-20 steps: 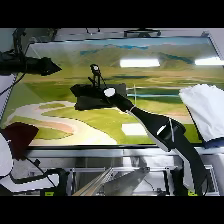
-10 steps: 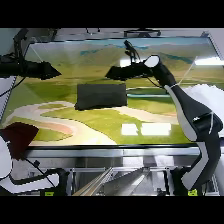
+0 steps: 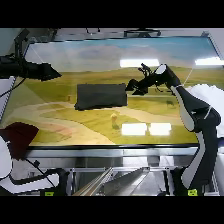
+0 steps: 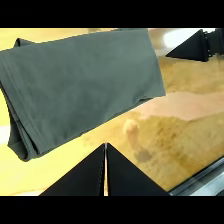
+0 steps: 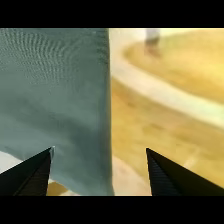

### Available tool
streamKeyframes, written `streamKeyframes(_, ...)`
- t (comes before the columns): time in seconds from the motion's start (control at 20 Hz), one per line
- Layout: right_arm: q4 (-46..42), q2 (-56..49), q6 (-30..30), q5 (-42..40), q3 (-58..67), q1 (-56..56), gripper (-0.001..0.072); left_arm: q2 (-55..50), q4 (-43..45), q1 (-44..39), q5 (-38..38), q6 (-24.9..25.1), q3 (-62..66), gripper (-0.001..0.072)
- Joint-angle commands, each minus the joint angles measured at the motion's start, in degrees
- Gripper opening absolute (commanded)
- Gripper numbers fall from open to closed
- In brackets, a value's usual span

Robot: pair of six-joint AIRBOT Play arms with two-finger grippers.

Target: Fold the shirts.

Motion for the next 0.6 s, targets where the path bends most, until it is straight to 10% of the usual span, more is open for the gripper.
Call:
streamKeyframes(0.0, 10.1, -3.4, -4.3, -1.7, -0.1, 0.3, 0.0639, 0.0, 0.1, 0.0, 0.0, 0.0, 0.0, 0.0028)
streamKeyframes(0.3, 12.1, -5.8, -4.7, -5.6, -0.1, 3.6, 0.0633, 0.0, 0.0, 0.0, 0.0, 0.0, 0.0, 0.0029)
streamKeyframes(0.55, 20.4, -5.0, -10.2, -3.3, 0.3, 3.7, 0.0017, 0.0, 0.1, 0.0, -0.1, 0.0, 0.0, 0.0028)
